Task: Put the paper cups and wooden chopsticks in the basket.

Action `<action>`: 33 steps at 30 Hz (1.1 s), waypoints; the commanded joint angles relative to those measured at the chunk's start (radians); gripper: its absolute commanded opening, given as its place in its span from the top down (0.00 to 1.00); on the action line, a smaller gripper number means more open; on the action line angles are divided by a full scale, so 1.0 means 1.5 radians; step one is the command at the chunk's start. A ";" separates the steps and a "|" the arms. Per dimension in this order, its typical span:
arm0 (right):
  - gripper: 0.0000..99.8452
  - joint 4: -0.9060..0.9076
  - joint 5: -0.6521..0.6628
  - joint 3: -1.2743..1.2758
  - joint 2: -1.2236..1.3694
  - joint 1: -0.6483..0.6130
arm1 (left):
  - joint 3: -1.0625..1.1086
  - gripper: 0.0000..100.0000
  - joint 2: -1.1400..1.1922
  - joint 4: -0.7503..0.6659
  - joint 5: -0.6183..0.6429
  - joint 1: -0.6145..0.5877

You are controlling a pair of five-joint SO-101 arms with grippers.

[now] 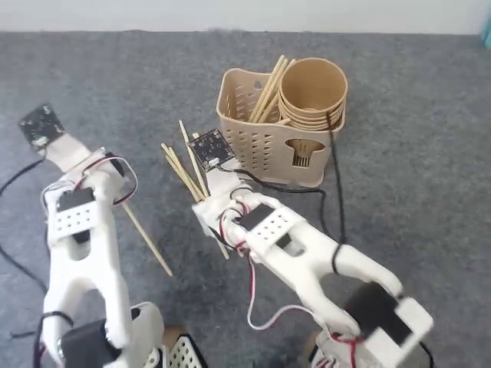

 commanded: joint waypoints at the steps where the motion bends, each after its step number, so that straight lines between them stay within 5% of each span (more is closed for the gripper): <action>1: 0.85 -0.026 -0.005 -0.116 0.056 0.017 | 0.009 0.99 -0.043 -0.052 -0.007 -0.008; 7: 0.85 -0.007 -0.004 -0.311 0.232 0.029 | 0.016 0.99 -0.043 -0.063 -0.010 -0.011; 18: 0.91 0.219 -0.003 -0.685 0.490 0.057 | 0.031 0.99 -0.042 -0.096 -0.011 -0.011; 20: 1.00 0.266 -0.006 -0.719 0.496 0.056 | 0.031 0.99 -0.042 -0.096 -0.011 -0.011; 33: 0.99 0.426 -0.007 -0.736 0.319 0.012 | 0.093 0.99 -0.043 -0.150 -0.063 0.058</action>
